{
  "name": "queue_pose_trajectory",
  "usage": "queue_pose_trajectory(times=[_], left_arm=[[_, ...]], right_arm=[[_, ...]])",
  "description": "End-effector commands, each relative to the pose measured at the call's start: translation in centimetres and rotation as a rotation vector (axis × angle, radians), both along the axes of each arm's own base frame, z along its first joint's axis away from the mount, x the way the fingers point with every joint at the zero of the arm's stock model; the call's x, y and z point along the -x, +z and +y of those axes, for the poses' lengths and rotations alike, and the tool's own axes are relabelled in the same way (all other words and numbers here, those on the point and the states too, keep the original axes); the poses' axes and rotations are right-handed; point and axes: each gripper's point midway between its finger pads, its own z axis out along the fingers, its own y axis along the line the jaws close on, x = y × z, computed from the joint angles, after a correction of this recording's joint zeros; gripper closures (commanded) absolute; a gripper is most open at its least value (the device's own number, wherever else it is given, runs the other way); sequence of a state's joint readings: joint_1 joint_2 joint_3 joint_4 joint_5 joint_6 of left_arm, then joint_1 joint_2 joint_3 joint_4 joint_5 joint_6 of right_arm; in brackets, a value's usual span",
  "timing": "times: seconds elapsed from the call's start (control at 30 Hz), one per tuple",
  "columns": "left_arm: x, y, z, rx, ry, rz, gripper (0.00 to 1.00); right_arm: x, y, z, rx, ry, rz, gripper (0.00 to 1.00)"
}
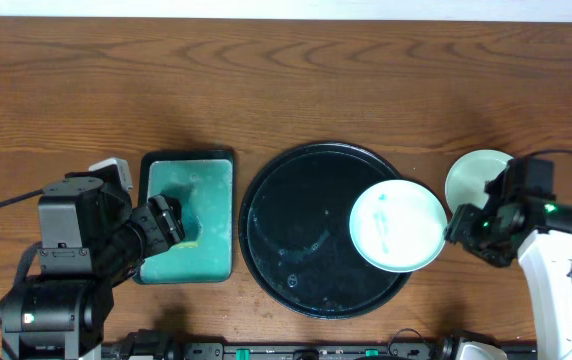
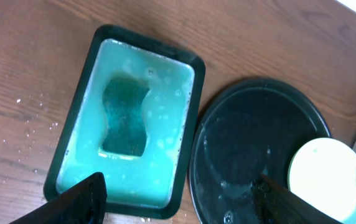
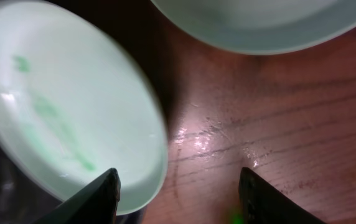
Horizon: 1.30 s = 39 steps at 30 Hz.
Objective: Clean dirty plates on tray and stack at the side
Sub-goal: 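Place the light-green plate onto the white plate and open the right gripper, then grasp the last light-green plate with the right gripper and pull it to tray centre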
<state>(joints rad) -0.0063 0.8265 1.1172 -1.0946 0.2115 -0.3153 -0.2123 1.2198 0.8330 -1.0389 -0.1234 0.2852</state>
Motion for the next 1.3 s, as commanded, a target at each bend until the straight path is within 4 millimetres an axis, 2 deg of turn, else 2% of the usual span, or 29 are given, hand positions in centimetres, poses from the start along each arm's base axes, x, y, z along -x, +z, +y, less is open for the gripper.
queue_pose_trajectory(times=[0.0, 0.13, 0.23, 0.27, 0.33, 0.37, 0.4, 0.6, 0.77, 0.83, 0.97, 1.13, 1.17, 1.23, 1.27], left_arm=[[0.1, 0.6, 0.0, -0.001, -0.009, -0.017, 0.25], [0.0, 0.6, 0.0, -0.001, -0.009, -0.018, 0.25], [0.0, 0.6, 0.0, -0.001, -0.009, -0.018, 0.25], [0.1, 0.6, 0.0, -0.001, -0.009, -0.017, 0.25], [0.1, 0.6, 0.0, -0.001, -0.009, -0.017, 0.25], [0.1, 0.6, 0.0, -0.001, -0.009, -0.017, 0.25], [0.1, 0.6, 0.0, -0.001, -0.009, -0.017, 0.25], [-0.2, 0.2, 0.0, 0.000, -0.009, 0.005, 0.25], [-0.7, -0.7, 0.0, 0.000, -0.009, 0.049, 0.25], [-0.8, -0.9, 0.0, 0.000, -0.009, 0.063, 0.25], [-0.7, -2.0, 0.3, -0.027, -0.017, 0.117, 0.25], [-0.9, -4.7, 2.1, -0.114, 0.044, 0.232, 0.25], [-1.0, -5.3, 2.2, -0.116, 0.052, 0.257, 0.25], [-1.1, -6.9, 2.4, -0.116, 0.077, 0.329, 0.26], [-1.2, -7.9, 2.7, -0.123, 0.100, 0.374, 0.27]], right_arm=[[0.6, -1.5, -0.3, 0.033, -0.019, 0.017, 0.41], [0.2, -3.0, 0.5, -0.012, -0.009, -0.017, 0.41], [-0.8, -3.8, 1.8, -0.082, 0.038, -0.089, 0.48], [-1.3, -3.9, 2.2, -0.102, 0.048, -0.116, 0.59], [-1.8, -3.8, 2.4, -0.113, 0.053, -0.141, 0.86], [-2.0, -3.6, 2.4, -0.119, 0.053, -0.151, 0.95], [-2.3, -3.3, 2.5, -0.121, 0.053, -0.159, 0.99], [-3.0, -1.1, 4.2, -0.140, 0.128, -0.165, 0.99], [-3.8, 0.7, 8.7, -0.132, 0.320, -0.205, 0.99], [-3.7, 0.4, 9.8, -0.077, 0.347, -0.197, 0.99], [-4.3, -1.0, 9.7, 0.096, 0.255, -0.176, 0.99], [-5.6, -3.2, 12.5, 0.028, 0.250, -0.161, 0.99], [-5.6, -3.6, 13.1, 0.007, 0.262, -0.149, 0.95], [-5.6, -3.8, 13.7, -0.009, 0.282, -0.133, 0.65], [-5.7, -3.6, 13.7, -0.004, 0.303, -0.137, 0.64]])
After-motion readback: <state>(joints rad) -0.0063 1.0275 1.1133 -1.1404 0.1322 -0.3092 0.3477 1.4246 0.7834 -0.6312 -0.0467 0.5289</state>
